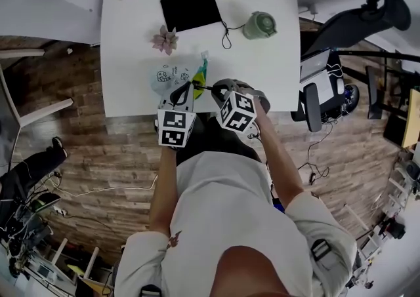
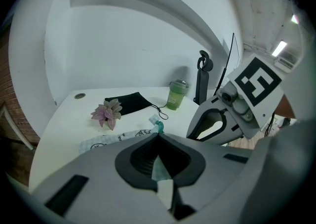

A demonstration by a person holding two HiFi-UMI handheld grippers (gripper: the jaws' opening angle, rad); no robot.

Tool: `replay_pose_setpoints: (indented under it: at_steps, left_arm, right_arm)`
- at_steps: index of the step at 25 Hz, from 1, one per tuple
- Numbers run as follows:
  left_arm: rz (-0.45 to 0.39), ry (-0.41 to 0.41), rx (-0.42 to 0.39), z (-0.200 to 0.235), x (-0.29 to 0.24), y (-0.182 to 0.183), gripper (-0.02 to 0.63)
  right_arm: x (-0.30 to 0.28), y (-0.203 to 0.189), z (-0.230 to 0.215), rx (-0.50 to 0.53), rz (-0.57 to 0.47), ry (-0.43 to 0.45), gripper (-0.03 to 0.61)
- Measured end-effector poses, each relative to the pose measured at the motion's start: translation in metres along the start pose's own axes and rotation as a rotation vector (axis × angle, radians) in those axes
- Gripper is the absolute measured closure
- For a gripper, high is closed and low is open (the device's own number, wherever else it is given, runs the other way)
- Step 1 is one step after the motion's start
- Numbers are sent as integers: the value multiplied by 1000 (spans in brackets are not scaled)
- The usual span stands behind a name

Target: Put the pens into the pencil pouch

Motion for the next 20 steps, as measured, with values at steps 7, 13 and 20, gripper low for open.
replay_pose_setpoints:
  at_steps: [7, 13, 20]
  left_arm:
    - [-17, -14, 28, 2, 4, 0, 617]
    - [-25, -20, 53, 8, 4, 2, 617]
    - [-39, -42, 88, 16, 4, 4, 617]
  right_arm:
    - [-7, 26, -3, 25, -31, 7, 532]
    - [-16, 43, -7, 26, -70, 31, 532]
    - [-26, 60, -9, 45, -105, 52, 532]
Point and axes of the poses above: the fingertips, and each gripper's own axes: x backward along the fingers, z to its left, y out of its top, the point moved 2 cm from there along x, backward along the fingers, and after that the axes turned 11 degrees about z, right-handed, at the moved point
